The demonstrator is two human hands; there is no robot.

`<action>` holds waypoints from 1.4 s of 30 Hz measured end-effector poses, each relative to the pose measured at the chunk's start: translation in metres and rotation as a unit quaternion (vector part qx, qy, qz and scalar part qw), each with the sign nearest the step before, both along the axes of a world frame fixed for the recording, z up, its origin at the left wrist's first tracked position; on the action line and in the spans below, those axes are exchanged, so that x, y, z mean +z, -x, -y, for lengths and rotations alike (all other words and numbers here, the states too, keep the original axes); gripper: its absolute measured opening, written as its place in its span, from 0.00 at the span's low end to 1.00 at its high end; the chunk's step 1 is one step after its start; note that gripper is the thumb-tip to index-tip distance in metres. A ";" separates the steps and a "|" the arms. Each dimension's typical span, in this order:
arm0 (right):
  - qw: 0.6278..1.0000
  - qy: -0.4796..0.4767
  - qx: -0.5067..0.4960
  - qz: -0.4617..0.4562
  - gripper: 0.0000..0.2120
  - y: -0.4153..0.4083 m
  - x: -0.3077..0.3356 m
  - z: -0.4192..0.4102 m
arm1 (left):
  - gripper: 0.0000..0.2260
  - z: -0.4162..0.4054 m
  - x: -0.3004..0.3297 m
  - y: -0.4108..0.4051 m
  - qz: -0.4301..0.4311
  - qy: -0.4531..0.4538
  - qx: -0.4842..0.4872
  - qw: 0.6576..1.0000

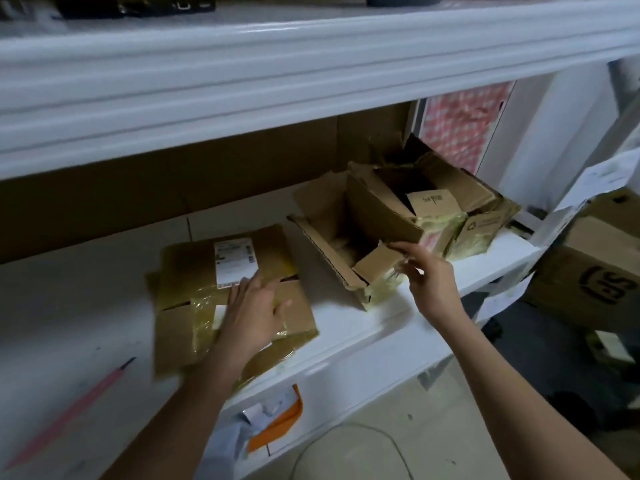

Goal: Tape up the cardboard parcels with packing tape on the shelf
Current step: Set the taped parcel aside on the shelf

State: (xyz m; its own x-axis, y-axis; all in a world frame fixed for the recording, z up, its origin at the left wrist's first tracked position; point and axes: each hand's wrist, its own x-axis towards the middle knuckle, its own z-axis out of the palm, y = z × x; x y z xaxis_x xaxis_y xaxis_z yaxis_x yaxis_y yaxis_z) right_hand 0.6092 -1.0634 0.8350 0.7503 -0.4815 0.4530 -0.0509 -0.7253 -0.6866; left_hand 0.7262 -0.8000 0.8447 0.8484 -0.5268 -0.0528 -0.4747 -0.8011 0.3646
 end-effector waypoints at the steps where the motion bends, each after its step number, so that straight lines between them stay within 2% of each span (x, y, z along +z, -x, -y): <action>1: 1.000 -0.001 0.009 -0.006 0.32 -0.004 -0.002 0.002 | 0.25 0.004 0.000 0.002 0.004 0.003 -0.003 1.000; 4: 0.999 0.040 0.029 -0.012 0.29 -0.007 -0.001 0.001 | 0.34 0.022 0.005 0.009 0.026 -0.011 -0.006 1.000; 6: 0.996 0.085 0.029 -0.019 0.34 -0.003 -0.003 0.004 | 0.41 0.039 0.010 0.015 0.058 -0.036 0.003 0.998; 8: 0.996 0.084 0.018 0.006 0.36 0.008 -0.009 0.000 | 0.48 0.048 0.015 0.027 0.053 -0.017 0.008 0.998; 11: 0.997 -0.002 -0.048 0.056 0.30 0.024 -0.021 0.002 | 0.51 0.070 0.017 0.055 -0.033 0.116 0.028 0.992; 13: 0.993 -0.057 -0.085 0.052 0.30 0.026 -0.020 0.010 | 0.51 0.086 0.016 0.068 -0.091 0.229 0.059 0.967; 15: 0.997 -0.042 -0.070 0.018 0.35 0.025 -0.016 0.018 | 0.46 0.099 0.013 0.068 -0.145 0.288 0.083 0.943; 17: 0.998 -0.003 -0.041 -0.040 0.39 0.022 -0.011 0.026 | 0.28 0.106 0.009 0.064 -0.153 0.293 0.103 0.938; 19: 0.996 0.039 -0.028 -0.077 0.42 0.015 -0.006 0.036 | 0.19 0.112 0.007 0.058 -0.146 0.302 0.110 0.935; 22: 0.991 0.087 0.000 -0.104 0.45 -0.002 -0.004 0.052 | 0.22 0.113 0.003 0.044 -0.151 0.331 0.119 0.924; 27: 0.990 0.114 0.023 -0.082 0.43 -0.023 -0.011 0.070 | 0.25 0.116 -0.006 0.031 -0.127 0.405 0.115 0.898; 31: 0.990 0.115 0.055 -0.059 0.38 -0.040 -0.009 0.088 | 0.13 0.125 -0.007 0.027 -0.074 0.428 0.181 0.883; 35: 0.990 0.100 0.087 -0.042 0.37 -0.057 -0.010 0.102 | 0.24 0.129 0.000 0.025 -0.041 0.462 0.226 0.857; 37: 0.989 0.096 0.110 -0.034 0.36 -0.068 -0.009 0.107 | 0.25 0.130 0.000 0.022 -0.022 0.467 0.245 0.849; 41: 0.988 0.098 0.119 -0.030 0.36 -0.090 -0.013 0.117 | 0.11 0.138 -0.010 0.012 -0.003 0.447 0.261 0.856; 42: 0.987 0.100 0.120 -0.032 0.36 -0.095 -0.015 0.119 | 0.10 0.140 -0.012 0.009 0.004 0.441 0.272 0.855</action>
